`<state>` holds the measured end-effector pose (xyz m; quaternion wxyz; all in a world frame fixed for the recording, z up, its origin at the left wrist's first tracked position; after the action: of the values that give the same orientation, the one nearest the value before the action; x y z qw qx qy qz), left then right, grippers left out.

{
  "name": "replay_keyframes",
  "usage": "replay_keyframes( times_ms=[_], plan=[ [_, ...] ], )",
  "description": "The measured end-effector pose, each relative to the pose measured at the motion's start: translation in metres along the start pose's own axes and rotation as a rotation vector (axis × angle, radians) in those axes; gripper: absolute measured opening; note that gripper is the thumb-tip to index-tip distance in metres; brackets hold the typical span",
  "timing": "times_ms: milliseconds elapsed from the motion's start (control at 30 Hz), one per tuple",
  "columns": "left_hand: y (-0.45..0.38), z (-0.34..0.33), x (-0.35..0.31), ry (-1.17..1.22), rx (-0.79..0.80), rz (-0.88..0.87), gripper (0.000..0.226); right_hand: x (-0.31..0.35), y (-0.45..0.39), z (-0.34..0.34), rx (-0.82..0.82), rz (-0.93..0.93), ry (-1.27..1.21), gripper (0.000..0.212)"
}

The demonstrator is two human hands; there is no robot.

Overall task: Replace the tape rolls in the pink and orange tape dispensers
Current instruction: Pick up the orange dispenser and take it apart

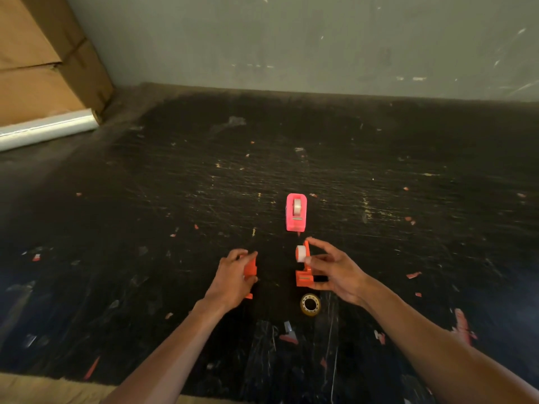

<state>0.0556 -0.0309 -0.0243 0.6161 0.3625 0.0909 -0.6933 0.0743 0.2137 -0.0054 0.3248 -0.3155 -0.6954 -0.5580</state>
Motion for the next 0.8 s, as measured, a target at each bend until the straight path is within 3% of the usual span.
replay_keyframes(
  times_ms=[100, 200, 267, 400, 567, 700, 800],
  plan=[
    [0.0, 0.004, -0.005, -0.04, 0.008, 0.023, 0.064, 0.002, 0.002, -0.004, 0.015, 0.007, 0.014, 0.057],
    [0.004, 0.008, -0.022, -0.03, -0.128, 0.015, 0.057, 0.004, 0.005, -0.009, 0.038, 0.029, 0.035, 0.056],
    [0.008, 0.009, -0.04, 0.202, -0.131, -0.021, 0.047, 0.006, 0.007, -0.012, 0.06, 0.044, 0.065, 0.056],
    [0.011, 0.006, -0.07, 0.641, 0.063, 0.042, 0.029, 0.01, 0.006, -0.017, 0.09, 0.081, 0.112, 0.057],
    [0.005, 0.0, -0.072, 0.877, 0.073, 0.16, 0.022, 0.013, 0.008, -0.011, 0.09, 0.101, 0.111, 0.057],
    [0.003, -0.002, -0.065, 0.723, -0.012, 0.09, 0.026, 0.01, 0.007, 0.001, 0.011, 0.1, 0.097, 0.056],
    [0.006, -0.005, -0.057, 0.235, 0.02, -0.061, 0.034, 0.011, 0.007, 0.012, -0.092, 0.097, 0.007, 0.057]
  ],
)
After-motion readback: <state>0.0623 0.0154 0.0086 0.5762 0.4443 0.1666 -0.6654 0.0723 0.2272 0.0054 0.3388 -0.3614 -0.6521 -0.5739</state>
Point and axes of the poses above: each hand's wrist, its own y-axis away from the middle knuckle, its own z-axis out of the back of the hand, x = y × z, the point moved 2 cm from there along -y, towards the middle knuckle, and after that the axes turned 6 degrees about y, right-handed, at the moved point
